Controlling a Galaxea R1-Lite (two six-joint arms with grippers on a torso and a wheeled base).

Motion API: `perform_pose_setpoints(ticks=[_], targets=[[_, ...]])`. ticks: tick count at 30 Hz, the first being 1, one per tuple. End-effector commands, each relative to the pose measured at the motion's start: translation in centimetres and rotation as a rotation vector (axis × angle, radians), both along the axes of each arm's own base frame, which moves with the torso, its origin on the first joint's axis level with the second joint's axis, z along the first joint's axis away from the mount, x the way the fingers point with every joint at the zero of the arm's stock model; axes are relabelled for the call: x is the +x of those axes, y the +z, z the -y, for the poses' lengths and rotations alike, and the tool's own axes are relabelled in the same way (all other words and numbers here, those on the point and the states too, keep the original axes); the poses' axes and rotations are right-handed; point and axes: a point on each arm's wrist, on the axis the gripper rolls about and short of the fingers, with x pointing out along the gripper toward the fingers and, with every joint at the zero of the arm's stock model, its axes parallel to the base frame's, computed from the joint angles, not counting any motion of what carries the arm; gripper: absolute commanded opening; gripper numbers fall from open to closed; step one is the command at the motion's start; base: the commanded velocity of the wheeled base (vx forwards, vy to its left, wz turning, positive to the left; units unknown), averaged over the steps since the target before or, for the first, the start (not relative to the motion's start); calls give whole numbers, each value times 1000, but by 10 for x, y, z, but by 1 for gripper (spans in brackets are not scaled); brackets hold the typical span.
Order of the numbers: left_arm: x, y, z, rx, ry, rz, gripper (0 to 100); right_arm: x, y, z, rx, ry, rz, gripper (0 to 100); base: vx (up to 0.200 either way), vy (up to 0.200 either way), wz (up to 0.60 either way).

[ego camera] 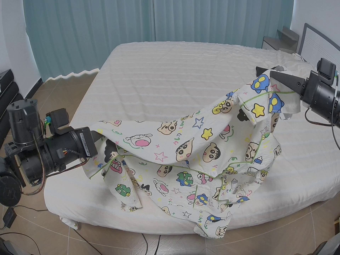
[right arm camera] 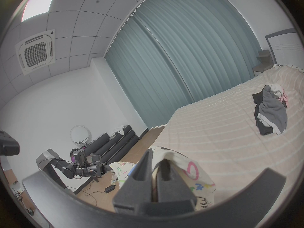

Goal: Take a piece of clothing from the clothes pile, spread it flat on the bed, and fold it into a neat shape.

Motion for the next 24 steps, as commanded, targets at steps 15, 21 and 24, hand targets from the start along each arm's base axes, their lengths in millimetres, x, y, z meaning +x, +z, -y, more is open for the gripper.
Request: perform_pose_setpoints(ticks=[15, 21, 24], targets=[[94, -61, 33, 70, 130, -100, 0, 98, -50, -28, -53, -58, -149, 0, 120, 0, 0], [117, -83, 40, 92, 153, -135, 0, 125, -71, -32, -41, -101, -139, 0, 0, 0, 0], [127, -92, 42, 103, 166, -148, 0, 138, -83, -31, -45, -124, -154, 0, 0, 0, 0]])
